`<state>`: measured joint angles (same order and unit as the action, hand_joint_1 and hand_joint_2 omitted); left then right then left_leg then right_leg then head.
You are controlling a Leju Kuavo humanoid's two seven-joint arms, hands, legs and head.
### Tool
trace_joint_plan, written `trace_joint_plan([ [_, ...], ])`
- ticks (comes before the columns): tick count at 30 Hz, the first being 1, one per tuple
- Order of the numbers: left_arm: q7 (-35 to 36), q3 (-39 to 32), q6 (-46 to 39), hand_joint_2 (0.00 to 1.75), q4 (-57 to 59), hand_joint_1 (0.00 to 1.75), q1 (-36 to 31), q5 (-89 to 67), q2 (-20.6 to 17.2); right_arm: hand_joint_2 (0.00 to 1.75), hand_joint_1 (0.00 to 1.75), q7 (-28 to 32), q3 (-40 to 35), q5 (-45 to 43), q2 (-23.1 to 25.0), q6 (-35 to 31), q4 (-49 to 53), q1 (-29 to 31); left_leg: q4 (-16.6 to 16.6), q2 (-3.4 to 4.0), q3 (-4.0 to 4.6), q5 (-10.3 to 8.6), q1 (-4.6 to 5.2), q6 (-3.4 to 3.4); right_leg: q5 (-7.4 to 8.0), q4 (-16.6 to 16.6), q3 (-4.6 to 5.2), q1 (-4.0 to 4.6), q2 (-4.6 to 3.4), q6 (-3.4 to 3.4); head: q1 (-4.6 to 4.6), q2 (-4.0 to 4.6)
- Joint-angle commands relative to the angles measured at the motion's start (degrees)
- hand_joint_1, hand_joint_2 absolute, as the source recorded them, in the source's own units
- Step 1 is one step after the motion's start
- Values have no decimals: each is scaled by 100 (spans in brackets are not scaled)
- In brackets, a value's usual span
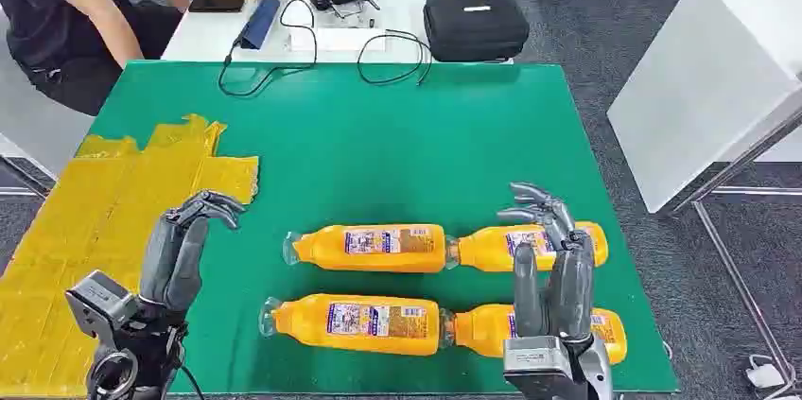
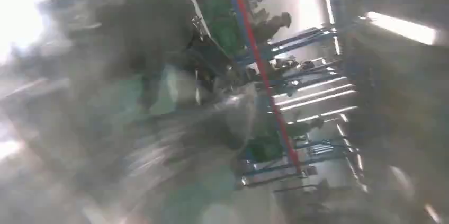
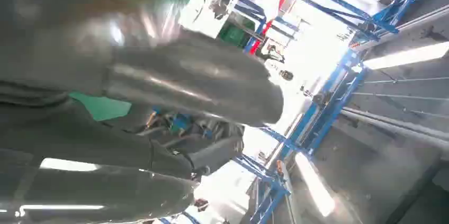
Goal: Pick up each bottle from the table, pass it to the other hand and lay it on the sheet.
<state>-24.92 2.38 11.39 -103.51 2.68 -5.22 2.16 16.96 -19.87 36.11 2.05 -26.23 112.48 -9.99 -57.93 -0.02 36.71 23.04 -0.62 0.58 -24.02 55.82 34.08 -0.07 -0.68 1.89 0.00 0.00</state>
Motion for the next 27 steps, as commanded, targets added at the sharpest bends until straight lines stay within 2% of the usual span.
trace_joint_plan([
  [1, -1120, 928, -241, 0, 1400, 175, 468, 432, 465, 0, 175, 2057, 415, -3202, -120, 2034, -1420, -307, 4, -4, -16, 5, 1, 0, -5, -4, -16, 0, 8, -1, 0, 0],
  [8, -1094, 938, -256, 0, 1347, 175, 444, 434, 450, 0, 175, 2029, 410, -3175, -121, 2036, -1371, -286, 41, -16, -76, 12, 8, -1, -8, -46, -79, -7, 21, 5, -4, 0],
  [10, -1030, 964, -237, 0, 1244, 175, 436, 452, 433, 0, 175, 1948, 397, -3159, -105, 2045, -1267, -278, 6, -20, -26, 21, 6, 7, -27, -8, -32, -5, 20, 7, 2, 0],
  [12, -917, 1045, -185, 0, 1074, 175, 451, 471, 404, 0, 175, 1818, 346, -3092, -113, 2049, -1103, -288, 6, -18, -19, 21, 6, 7, -24, -9, -26, -5, 12, 7, 2, 0],
  [13, -825, 1078, -182, 0, 1029, 175, 467, 550, 409, 0, 93, 1809, 329, -3080, -134, 2010, -1070, -308, 10, -17, -44, 30, 10, 6, -34, -11, -50, -8, 14, 5, 0, 0],
  [14, -785, 1136, -189, 0, 1025, 175, 451, 606, 398, 0, 0, 1970, 357, -2567, -103, 1569, -1044, -339, 7, -14, -39, 34, 10, 9, -31, -9, -44, -8, 9, 5, -2, 0],
  [15, -703, 1187, -172, 0, 1046, 131, 426, 628, 375, 0, 0, 1921, 307, -2527, -98, 1487, -1052, -353, 8, -16, -34, 32, 9, 10, -29, -10, -39, -7, 12, 4, -2, 0],
  [16, -626, 1212, -252, 0, 1039, 0, 434, 569, 360, 0, 0, 1864, 261, -2559, -145, 1419, -1062, -353, 8, -23, -28, 30, 10, 11, -29, -8, -35, -8, 17, 5, -2, 0],
  [19, -533, 1220, -501, 0, 1002, 0, 500, 371, 352, 0, 0, 1831, 247, -2820, -176, 1509, -1112, -389, 8, -17, -32, 31, 9, 11, -29, -10, -37, -7, 12, 5, 0, 0],
  [23, -482, 1095, -703, 0, 970, 0, 566, 246, 397, 0, 0, 1599, 177, -2689, -260, 1464, -1121, -446, 9, -12, -48, 40, 8, 11, -36, -12, -53, -2, 10, 4, 0, 0],
  [24, -460, 1058, -728, 0, 975, 0, 571, 256, 415, 175, 0, 1581, 169, -2639, -274, 1439, -1113, -461, 7, -12, -36, 36, 7, 11, -34, -10, -41, -2, 8, 2, -2, 0],
  [25, -420, 949, -781, 0, 1000, 0, 604, 297, 459, 175, 0, 1173, 137, -2276, -344, 1253, -1148, -498, 7, -12, -27, 33, 7, 11, -32, -9, -32, -3, 8, 2, -2, 0],
  [27, -424, 925, -775, 0, 1009, 0, 628, 294, 437, 175, 0, 1133, 113, -2186, -360, 1199, -1134, -541, 8, -14, -40, 38, 6, 11, -36, -11, -46, -2, 10, 2, 0, 0],
])
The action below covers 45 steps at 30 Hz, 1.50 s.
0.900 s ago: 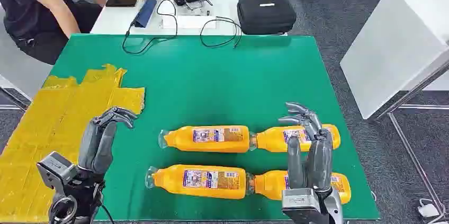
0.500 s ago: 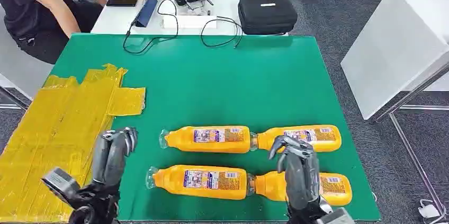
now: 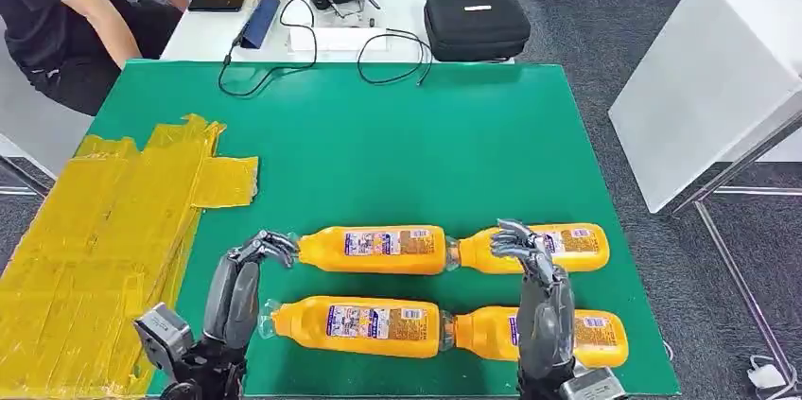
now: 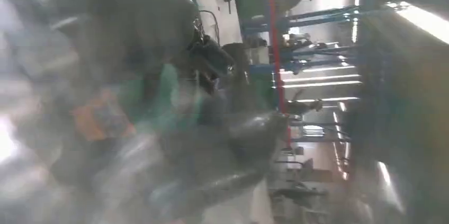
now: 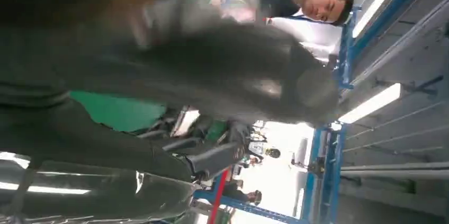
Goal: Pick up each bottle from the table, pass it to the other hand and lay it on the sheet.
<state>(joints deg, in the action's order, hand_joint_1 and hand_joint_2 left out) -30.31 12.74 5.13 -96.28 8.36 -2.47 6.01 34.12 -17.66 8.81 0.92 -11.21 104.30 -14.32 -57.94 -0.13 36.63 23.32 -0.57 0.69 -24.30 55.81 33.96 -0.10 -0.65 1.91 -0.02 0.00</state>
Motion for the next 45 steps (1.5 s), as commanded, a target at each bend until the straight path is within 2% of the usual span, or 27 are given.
trace_joint_plan([
  [1, 118, -181, -102, 0, 295, 0, 87, 98, 85, 175, 0, -810, -207, 903, -391, -455, -316, -133, 8, -1, -24, 6, 1, 0, -5, -10, -25, -1, 5, -1, 0, 0],
  [3, 124, -219, -47, 0, 299, 0, 101, 166, 92, 175, 0, -939, -263, 1061, -505, -534, -321, -164, 9, 0, -32, 10, 2, 2, -8, -11, -32, -1, 5, 0, 0, 0],
  [4, 142, -270, 79, 0, 312, 0, 107, 289, 117, 175, 0, -1417, -473, 2199, -780, -899, -380, -138, 8, -2, -25, 9, 2, 2, -7, -10, -27, -1, 5, 0, 2, 0],
  [5, 161, -297, 165, 0, 336, 0, 100, 348, 132, 175, 0, -1680, -574, 2632, -899, -1141, -370, -147, 10, 1, -43, 16, 2, 3, -13, -13, -45, -1, 5, 0, 0, 0],
  [7, 161, -296, 166, 0, 340, 0, 99, 348, 135, 175, 0, -1680, -579, 2632, -908, -1144, -373, -168, 8, 0, -19, 8, 2, 4, -5, -10, -22, 0, 3, 1, 2, 0],
  [8, 161, -296, 166, 0, 340, 0, 99, 348, 135, 175, 0, -1680, -579, 2632, -908, -1144, -373, -168, 11, 0, -43, 18, 3, 5, -13, -14, -45, -2, 5, 1, 0, 0],
  [9, 161, -296, 166, 0, 340, 0, 99, 348, 135, 175, 0, -1680, -579, 2632, -908, -1144, -373, -168, 10, -1, -32, 13, 4, 5, -9, -11, -34, -3, 5, 1, 2, 0],
  [13, 224, -345, 261, 0, 444, 0, 66, 351, 184, 175, 0, -2506, -1005, 3368, -1346, -1435, -252, -166, 9, 2, -38, 16, 5, 4, -12, -10, -38, -3, 3, 1, 0, 0],
  [15, 272, -391, 288, 0, 463, 0, 42, 398, 208, 175, 0, -2756, -1101, 3472, -1529, -1384, -179, -180, 10, 0, -48, 20, 5, 5, -17, -12, -50, -3, 6, 2, 0, 0],
  [16, 284, -405, 295, 0, 437, 0, 26, 410, 219, 175, 0, -2803, -1118, 3484, -1569, -1372, -149, -160, 7, -2, -23, 10, 6, 5, -9, -7, -24, -5, 5, 3, 0, 0],
  [18, 284, -405, 295, 0, 437, 0, 26, 410, 219, 175, 0, -2803, -1118, 3484, -1569, -1372, -149, -160, 7, -1, -39, 18, 6, 5, -16, -8, -40, -4, 6, 3, 0, 0],
  [19, 352, -442, 281, 0, 406, 0, 49, 431, 238, 175, 0, -3153, -1109, 3717, -1640, -1247, -142, -171, 7, -3, -24, 11, 6, 5, -10, -6, -25, -5, 6, 3, 0, 0],
  [22, 353, -573, 354, 0, 459, 0, 137, 440, 255, 175, 0, -3661, -1178, 3933, -1950, -1051, -183, -254, 7, 0, -32, 15, 6, 5, -14, -7, -33, -4, 4, 5, 0, 0],
  [34, 351, -585, 359, 0, 478, 0, 140, 439, 258, 175, 0, -3720, -1166, 3945, -1962, -1036, -222, -255, 7, -1, -25, 15, 6, 8, -17, -7, -29, -5, 4, 12, 0, 0],
  [37, 372, -648, 397, 0, 377, 0, 185, 397, 313, 175, 0, -4194, -1124, 3956, -1997, -784, -310, -240, 6, -2, -21, 13, 5, 8, -15, -7, -25, -5, 5, 13, 2, 0],
  [40, 449, -733, 380, 0, 282, 0, 264, 331, 358, 175, 0, -4850, -954, 4375, -1993, -571, -470, -265, 7, 0, -19, 13, 5, 9, -14, -8, -24, -5, 4, 14, 0, 0],
  [45, 524, -869, 396, 0, 133, 0, 367, 296, 431, 175, 0, -5315, -770, 4708, -1929, -264, -560, -314, 8, 0, -34, 20, 5, 8, -20, -10, -39, -5, 4, 13, 0, 0],
])
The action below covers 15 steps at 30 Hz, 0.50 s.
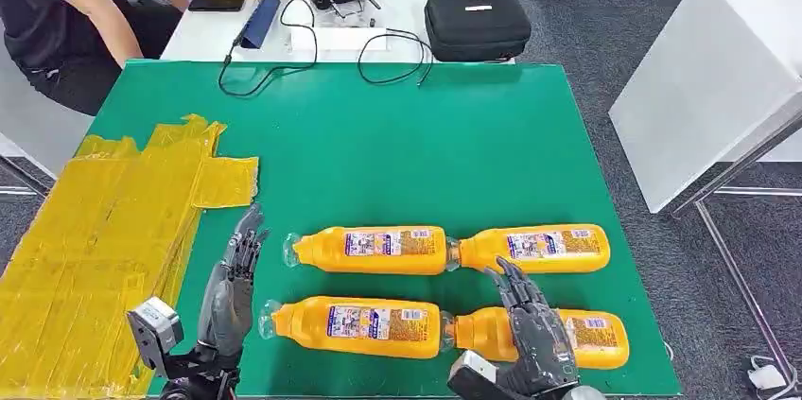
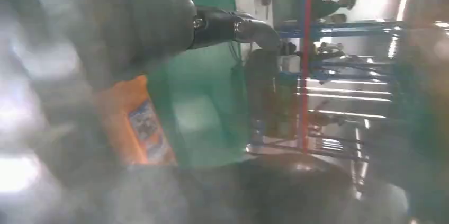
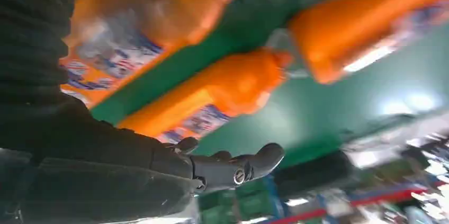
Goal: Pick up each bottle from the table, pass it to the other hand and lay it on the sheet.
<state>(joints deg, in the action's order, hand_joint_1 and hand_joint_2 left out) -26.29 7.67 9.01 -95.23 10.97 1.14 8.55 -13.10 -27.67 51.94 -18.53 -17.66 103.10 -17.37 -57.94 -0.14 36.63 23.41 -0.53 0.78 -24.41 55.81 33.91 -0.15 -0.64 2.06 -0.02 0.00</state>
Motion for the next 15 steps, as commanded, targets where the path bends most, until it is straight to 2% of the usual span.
trace_joint_plan([
  [1, 163, -393, -9, 0, 35, 0, 122, -71, 182, 175, 0, -748, 277, 445, 14, 490, -444, -36, 7, 2, -25, 8, 1, -1, -6, -8, -25, 0, 3, -2, 0, 0],
  [7, 270, -529, 6, 0, -145, 0, 178, -36, 280, 175, 0, -1307, 514, 636, 78, 1009, -428, -101, 5, 3, -40, 16, 1, -2, -13, -6, -38, 0, 3, -4, 0, 0],
  [10, 282, -584, 26, 0, -135, 0, 182, -21, 280, 175, 0, -1402, 670, 572, 71, 1139, -426, -213, 5, -1, -12, 4, 1, 0, -3, -5, -12, -1, 5, -1, 0, 0],
  [11, 282, -593, 30, 0, -132, 0, 180, -18, 280, 175, 0, -1414, 680, 587, 57, 1166, -425, -225, 7, -1, -33, 12, 3, -1, -10, -7, -32, -2, 7, -2, -2, 0],
  [15, 294, -628, 51, 0, -111, 0, 169, -10, 297, 175, 0, -1493, 700, 694, 56, 1318, -422, -249, 6, 0, -25, 9, 2, -1, -7, -6, -25, -2, 4, -1, 0, 0],
])
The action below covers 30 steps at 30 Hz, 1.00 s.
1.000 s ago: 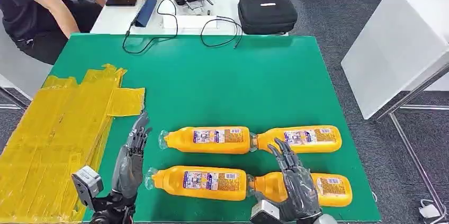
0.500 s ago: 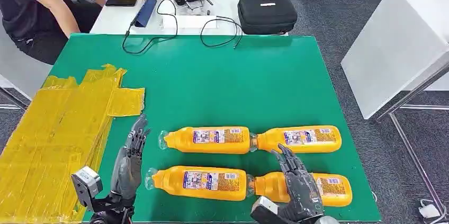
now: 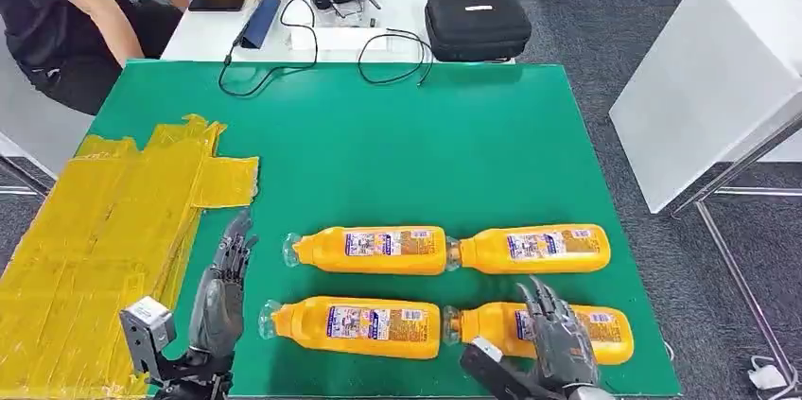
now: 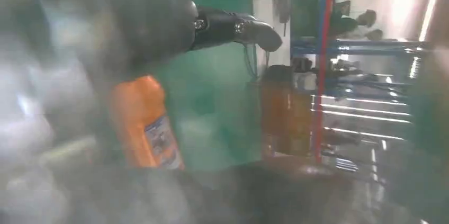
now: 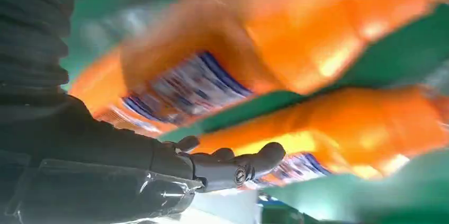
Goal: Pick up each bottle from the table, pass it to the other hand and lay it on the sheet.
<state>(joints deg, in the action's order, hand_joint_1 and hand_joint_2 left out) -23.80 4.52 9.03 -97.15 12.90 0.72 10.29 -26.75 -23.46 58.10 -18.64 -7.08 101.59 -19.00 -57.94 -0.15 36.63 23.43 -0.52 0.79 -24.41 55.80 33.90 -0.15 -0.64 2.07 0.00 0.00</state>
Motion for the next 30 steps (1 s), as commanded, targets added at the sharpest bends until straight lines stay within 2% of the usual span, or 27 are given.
trace_joint_plan([
  [1, 45, -314, 49, 0, 81, 0, -25, 32, 122, 175, 0, -128, 279, 78, 66, 261, -271, -85, 5, 0, -16, 5, 1, -1, -4, -5, -16, 0, 3, -2, -2, 0],
  [2, 45, -314, 49, 0, 81, 0, -25, 32, 122, 175, 0, -128, 279, 78, 66, 261, -271, -85, 6, -1, -37, 13, 2, -2, -12, -7, -37, 0, 6, -3, -4, 0],
  [4, 48, -326, 28, 0, 83, 0, -29, 40, 122, 175, 0, -244, 265, 82, 9, 475, -323, -76, 6, -2, -21, 6, 2, -1, -6, -6, -21, -1, 7, -2, -2, 0],
  [8, 53, -410, 9, 0, 66, 0, 5, 82, 129, 175, 0, -324, 324, 131, -54, 497, -312, -125, 5, -1, -12, 3, 1, -1, -2, -6, -12, 0, 4, -1, -2, 0],
  [9, 54, -429, 17, 0, 66, 0, 10, 92, 131, 175, 0, -345, 346, 142, -63, 497, -280, -141, 7, 1, -45, 17, 2, -1, -14, -9, -44, 0, 6, -3, -2, 0],
  [10, 54, -438, 28, 0, 64, 0, 14, 96, 136, 175, 0, -366, 354, 169, -81, 513, -258, -151, 5, 0, -13, 3, 3, 0, -3, -5, -12, -2, 4, -1, -2, 0],
  [11, 54, -449, 32, 0, 54, 0, 26, 102, 144, 175, 0, -366, 403, 168, -82, 479, -197, -173, 6, 0, -36, 13, 3, -1, -12, -7, -36, -1, 6, -2, -2, 0],
  [14, 62, -465, 39, 0, 52, 0, 36, 97, 153, 175, 0, -464, 512, 349, -157, 601, -99, -221, 3, 1, -17, 6, 2, -1, -6, -3, -16, -1, 4, -1, -2, 0],
  [15, 63, -468, 42, 0, 55, 0, 35, 98, 152, 175, 0, -484, 573, 387, -208, 680, -77, -247, 4, 1, -37, 15, 4, -1, -13, -4, -36, -2, 5, -2, -4, 0],
  [17, 62, -470, 44, 0, 55, 0, 35, 99, 150, 175, 0, -465, 634, 383, -224, 693, -72, -267, 3, -1, -11, 4, 4, 0, -4, -3, -10, -3, 5, -1, -2, 0],
  [30, 66, -506, 1, 0, 80, 0, 36, 136, 129, 175, 0, -346, 942, 491, -305, 1070, -27, -385, 4, -7, -45, 17, 7, -1, -18, -5, -46, -5, 14, -2, 0, 0],
])
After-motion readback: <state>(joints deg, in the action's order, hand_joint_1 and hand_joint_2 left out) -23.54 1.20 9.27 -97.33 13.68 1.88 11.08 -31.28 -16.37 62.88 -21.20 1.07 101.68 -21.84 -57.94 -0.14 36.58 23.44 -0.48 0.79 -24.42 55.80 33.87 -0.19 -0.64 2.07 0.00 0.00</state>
